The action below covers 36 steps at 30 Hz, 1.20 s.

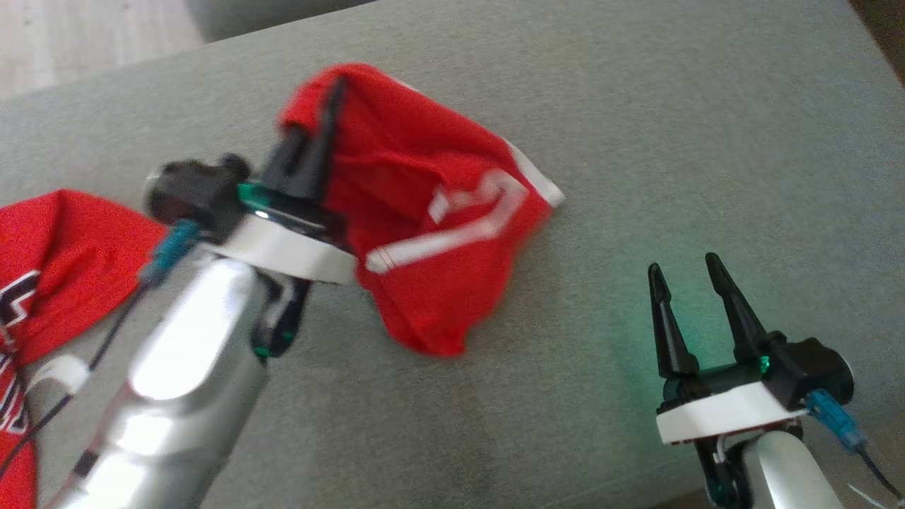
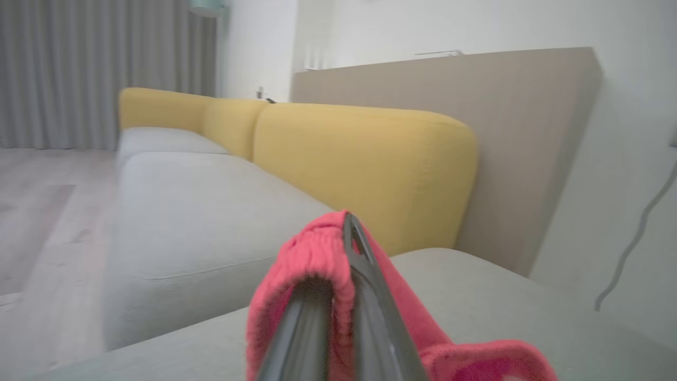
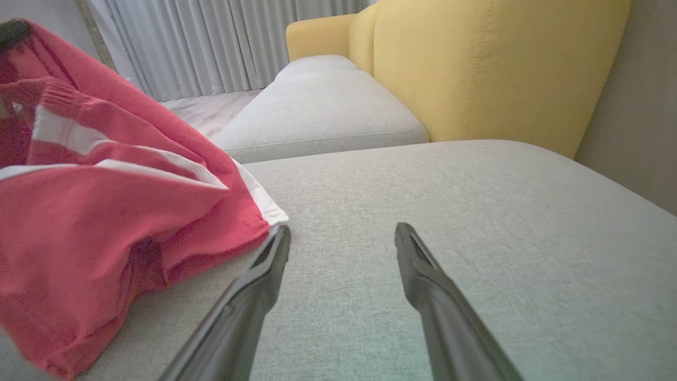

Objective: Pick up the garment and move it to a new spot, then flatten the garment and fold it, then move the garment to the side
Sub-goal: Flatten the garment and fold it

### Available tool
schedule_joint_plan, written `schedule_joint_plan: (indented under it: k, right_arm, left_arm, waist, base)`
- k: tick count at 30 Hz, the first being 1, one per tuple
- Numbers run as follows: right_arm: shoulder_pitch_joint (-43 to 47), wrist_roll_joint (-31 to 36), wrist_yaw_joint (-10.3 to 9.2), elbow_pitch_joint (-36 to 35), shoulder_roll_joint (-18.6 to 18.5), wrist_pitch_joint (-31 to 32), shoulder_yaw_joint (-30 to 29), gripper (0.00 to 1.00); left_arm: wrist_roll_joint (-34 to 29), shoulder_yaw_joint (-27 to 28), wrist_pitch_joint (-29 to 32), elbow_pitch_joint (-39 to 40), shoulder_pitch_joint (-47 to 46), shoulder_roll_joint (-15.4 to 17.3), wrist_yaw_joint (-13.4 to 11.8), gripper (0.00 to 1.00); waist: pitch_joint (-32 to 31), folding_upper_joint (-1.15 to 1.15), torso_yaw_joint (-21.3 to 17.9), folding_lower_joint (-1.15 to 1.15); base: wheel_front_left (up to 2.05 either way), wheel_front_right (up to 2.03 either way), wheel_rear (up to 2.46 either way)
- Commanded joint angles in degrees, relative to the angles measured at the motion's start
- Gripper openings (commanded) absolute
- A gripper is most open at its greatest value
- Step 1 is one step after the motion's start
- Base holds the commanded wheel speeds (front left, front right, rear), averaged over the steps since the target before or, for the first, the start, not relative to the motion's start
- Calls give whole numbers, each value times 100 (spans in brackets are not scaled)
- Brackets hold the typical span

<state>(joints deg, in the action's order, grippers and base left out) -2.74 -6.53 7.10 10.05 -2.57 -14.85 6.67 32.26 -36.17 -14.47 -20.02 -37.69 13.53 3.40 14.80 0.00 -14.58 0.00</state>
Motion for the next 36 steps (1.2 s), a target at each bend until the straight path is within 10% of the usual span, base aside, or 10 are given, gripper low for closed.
schedule_joint_plan:
  k: [1, 4, 5, 6, 25, 36]
  right_arm:
    - [-61, 41, 39, -153, -31, -15, 106, 100]
    - [-58, 72, 39, -127, -31, -15, 122, 100]
    - [-57, 79, 39, -118, -31, -15, 128, 100]
    - [-56, 85, 39, -109, -31, -15, 132, 100]
    - [-88, 124, 39, -47, -31, -15, 172, 100]
    - [-34, 42, 39, -38, -31, -15, 128, 100]
  left_arm:
    - [-106, 488, -51, 197, -6, 185, -83, 0]
    - [-62, 810, -52, -99, 268, 250, -10, 0]
    - [-48, 860, -52, -239, 352, 258, 9, 19]
    - [-24, 874, -52, -409, 435, 255, 25, 100]
    - [765, 481, 988, -299, 539, -269, 357, 100]
    - [-239, 771, 1199, 617, 361, 380, -1374, 100]
  waist:
    - [-23, 0, 201, 0]
    - [-34, 0, 393, 0]
    - [-41, 0, 448, 0]
    - [-48, 0, 498, 0]
    - [-30, 0, 828, 0]
    - [3, 0, 637, 0]
  base:
    - [0, 0, 0]
    - [0, 0, 0]
    - [0, 0, 0]
    - [0, 0, 0]
    - [0, 0, 0]
    - [0, 0, 0]
